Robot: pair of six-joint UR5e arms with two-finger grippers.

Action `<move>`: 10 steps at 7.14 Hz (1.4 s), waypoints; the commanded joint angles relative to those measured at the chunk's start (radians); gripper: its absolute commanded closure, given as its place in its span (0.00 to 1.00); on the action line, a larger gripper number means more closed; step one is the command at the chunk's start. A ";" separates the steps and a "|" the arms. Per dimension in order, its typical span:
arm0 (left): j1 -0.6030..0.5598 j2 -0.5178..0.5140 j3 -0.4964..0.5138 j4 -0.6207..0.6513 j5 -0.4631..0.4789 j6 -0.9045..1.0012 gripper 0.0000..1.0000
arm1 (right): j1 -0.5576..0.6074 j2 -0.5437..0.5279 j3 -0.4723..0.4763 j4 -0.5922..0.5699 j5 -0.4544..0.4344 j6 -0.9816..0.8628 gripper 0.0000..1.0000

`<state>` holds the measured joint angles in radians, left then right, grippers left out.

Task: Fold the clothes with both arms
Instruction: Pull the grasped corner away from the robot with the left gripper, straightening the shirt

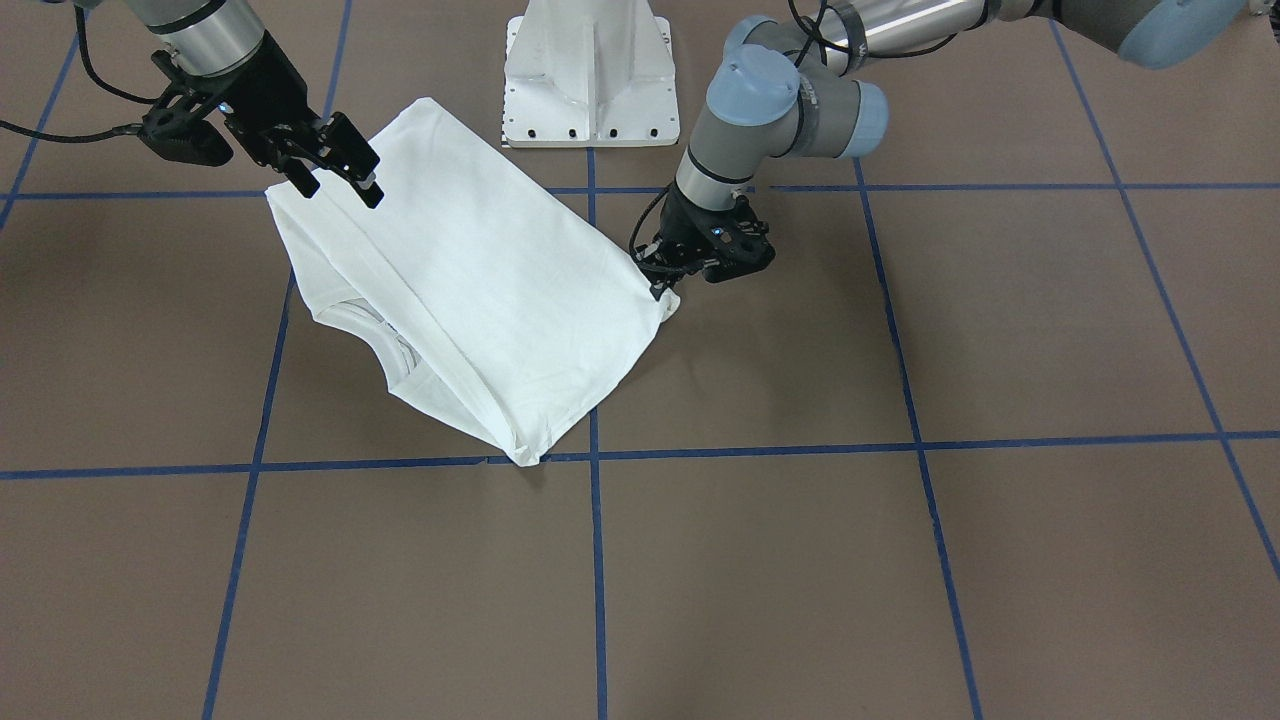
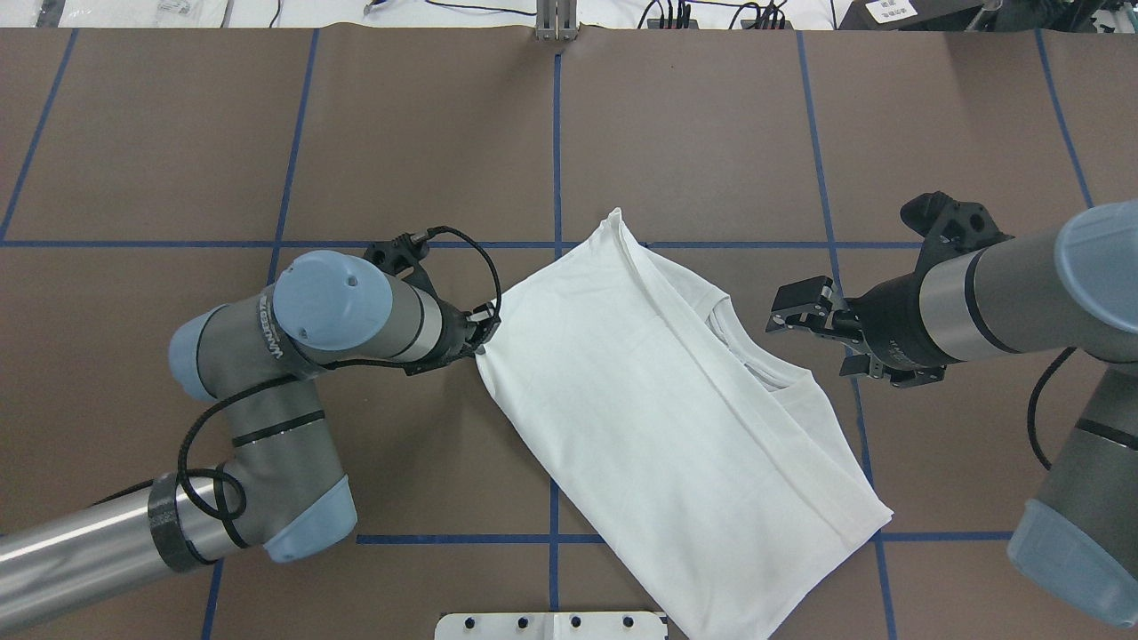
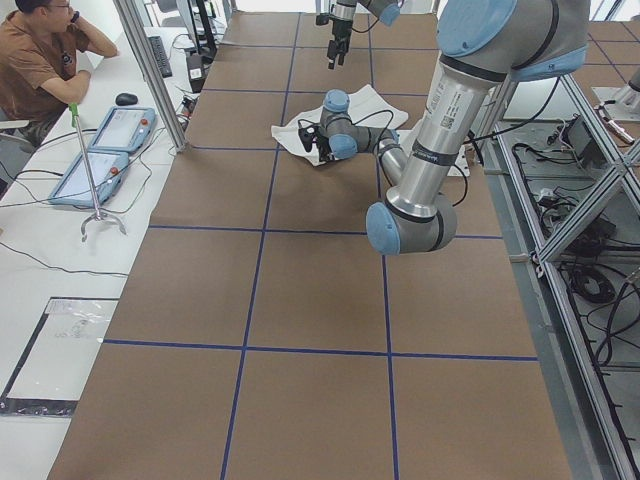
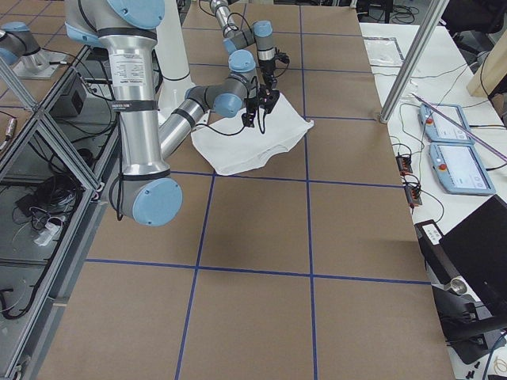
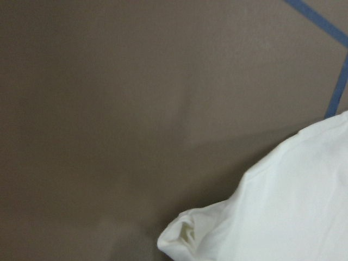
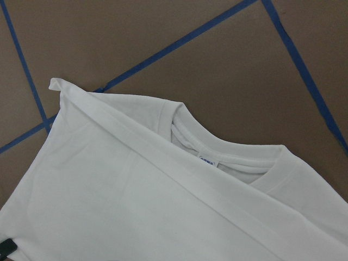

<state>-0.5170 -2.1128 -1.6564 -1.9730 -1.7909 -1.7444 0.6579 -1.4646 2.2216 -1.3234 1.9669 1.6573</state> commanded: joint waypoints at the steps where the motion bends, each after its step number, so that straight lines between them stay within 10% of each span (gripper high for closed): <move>1: -0.114 -0.012 0.068 -0.007 0.002 0.069 1.00 | 0.008 0.003 -0.002 0.000 -0.034 0.003 0.00; 6: -0.230 -0.318 0.630 -0.281 0.156 0.267 1.00 | 0.008 0.053 -0.003 0.000 -0.072 0.001 0.00; 9: -0.229 -0.372 0.737 -0.450 0.195 0.289 1.00 | 0.006 0.053 -0.003 -0.002 -0.072 -0.004 0.00; 10: -0.229 -0.371 0.750 -0.461 0.200 0.314 0.01 | 0.006 0.053 -0.016 -0.003 -0.072 -0.008 0.00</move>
<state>-0.7456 -2.4814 -0.9327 -2.3925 -1.6011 -1.4505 0.6645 -1.4111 2.2155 -1.3252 1.8945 1.6540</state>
